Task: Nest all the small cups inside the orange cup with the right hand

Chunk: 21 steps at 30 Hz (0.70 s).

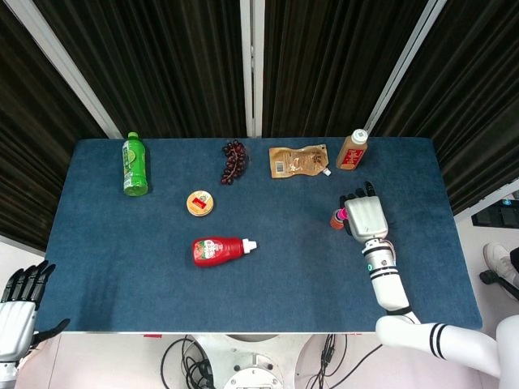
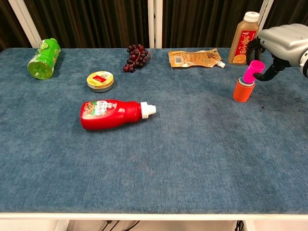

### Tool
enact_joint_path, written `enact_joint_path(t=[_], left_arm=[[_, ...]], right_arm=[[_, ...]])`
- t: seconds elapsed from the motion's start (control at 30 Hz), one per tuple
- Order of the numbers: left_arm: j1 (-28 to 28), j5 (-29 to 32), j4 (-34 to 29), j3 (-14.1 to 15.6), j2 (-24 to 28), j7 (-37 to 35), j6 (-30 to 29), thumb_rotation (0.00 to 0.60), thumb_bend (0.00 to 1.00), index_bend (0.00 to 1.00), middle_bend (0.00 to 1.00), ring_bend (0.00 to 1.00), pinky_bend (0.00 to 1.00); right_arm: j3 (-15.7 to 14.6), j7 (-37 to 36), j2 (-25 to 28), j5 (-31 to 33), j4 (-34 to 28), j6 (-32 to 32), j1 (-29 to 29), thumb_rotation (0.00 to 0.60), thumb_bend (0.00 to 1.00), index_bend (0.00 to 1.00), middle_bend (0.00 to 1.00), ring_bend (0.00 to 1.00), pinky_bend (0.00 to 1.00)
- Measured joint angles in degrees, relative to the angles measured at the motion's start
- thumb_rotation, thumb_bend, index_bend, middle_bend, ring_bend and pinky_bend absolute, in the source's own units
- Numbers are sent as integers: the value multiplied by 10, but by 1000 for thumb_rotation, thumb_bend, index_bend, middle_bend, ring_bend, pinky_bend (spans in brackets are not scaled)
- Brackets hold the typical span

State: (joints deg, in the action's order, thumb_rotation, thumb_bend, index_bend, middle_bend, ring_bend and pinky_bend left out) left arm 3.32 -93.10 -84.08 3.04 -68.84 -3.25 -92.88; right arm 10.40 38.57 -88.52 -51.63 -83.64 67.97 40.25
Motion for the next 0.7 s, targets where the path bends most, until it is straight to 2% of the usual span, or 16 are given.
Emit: enact_joint_path(t=[0.3, 0.37, 0.43, 0.47, 0.5, 0.53, 0.6, 0.7], left_arm=[[-2, 2, 3, -1, 0, -4, 4, 600, 101, 10, 0, 0, 0], [-1, 2, 4, 0, -1, -4, 4, 600, 101, 10, 0, 0, 0], [-1, 1, 4, 0, 0, -4, 4, 600, 102, 10, 0, 0, 0], [-1, 1, 3, 0, 0, -4, 3, 600, 101, 10, 0, 0, 0], [-1, 1, 3, 0, 0, -4, 3, 600, 101, 10, 0, 0, 0], [-1, 1, 3, 0, 0, -4, 3, 600, 101, 10, 0, 0, 0], [-1, 0, 2, -1, 1, -4, 3, 600, 101, 10, 0, 0, 0], [-2, -1, -2, -1, 2, -2, 3, 600, 101, 10, 0, 0, 0]], right_arm=[[2, 7, -2, 4, 3, -13, 1, 600, 287, 500, 495, 265, 137], [0, 8, -4, 8, 6, -19, 0, 600, 273, 458, 465, 241, 133], [-1, 8, -3, 10, 7, -25, -1, 600, 246, 324, 372, 183, 115], [-1, 7, -1, 11, 5, -27, -1, 600, 229, 176, 258, 123, 84], [0, 5, 1, 11, 3, -28, -1, 600, 218, 73, 152, 72, 49], [1, 0, 4, 10, 0, -28, -2, 600, 204, 20, 78, 37, 24], [4, -8, 8, 3, -4, -22, -5, 600, 173, 0, 2, 1, 0], [10, -32, 21, -14, -18, -4, -14, 600, 163, 0, 0, 0, 0]])
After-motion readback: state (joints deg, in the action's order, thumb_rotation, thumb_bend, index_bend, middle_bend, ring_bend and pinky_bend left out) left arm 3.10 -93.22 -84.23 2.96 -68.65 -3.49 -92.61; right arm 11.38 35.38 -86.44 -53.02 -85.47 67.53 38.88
